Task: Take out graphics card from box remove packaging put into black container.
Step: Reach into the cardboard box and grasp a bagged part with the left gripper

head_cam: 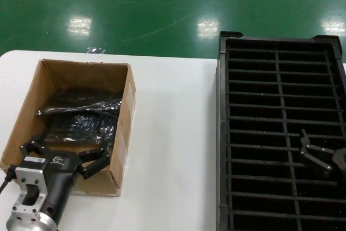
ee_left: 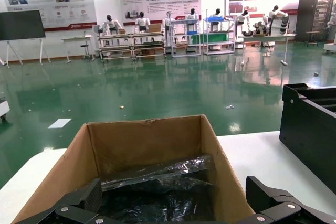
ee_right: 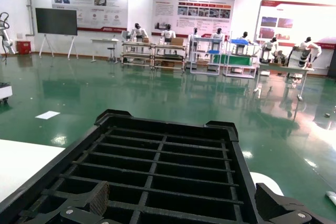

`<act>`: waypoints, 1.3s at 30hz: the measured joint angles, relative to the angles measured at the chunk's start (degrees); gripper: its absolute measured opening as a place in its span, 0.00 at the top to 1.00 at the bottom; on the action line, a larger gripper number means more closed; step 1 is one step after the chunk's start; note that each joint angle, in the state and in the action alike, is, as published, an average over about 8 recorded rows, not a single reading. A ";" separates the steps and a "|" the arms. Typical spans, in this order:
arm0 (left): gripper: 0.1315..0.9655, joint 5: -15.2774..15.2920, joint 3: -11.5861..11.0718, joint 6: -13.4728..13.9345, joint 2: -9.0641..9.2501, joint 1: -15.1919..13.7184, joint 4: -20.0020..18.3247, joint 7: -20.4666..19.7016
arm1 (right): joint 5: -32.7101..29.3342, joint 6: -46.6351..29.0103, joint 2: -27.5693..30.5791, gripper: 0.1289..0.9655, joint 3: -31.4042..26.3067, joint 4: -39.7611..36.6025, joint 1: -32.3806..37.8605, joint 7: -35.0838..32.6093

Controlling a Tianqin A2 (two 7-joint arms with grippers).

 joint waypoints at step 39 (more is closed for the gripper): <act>0.00 28.38 19.07 33.64 -22.38 -37.97 26.12 17.58 | 0.00 0.00 0.00 0.00 0.00 0.00 0.00 0.00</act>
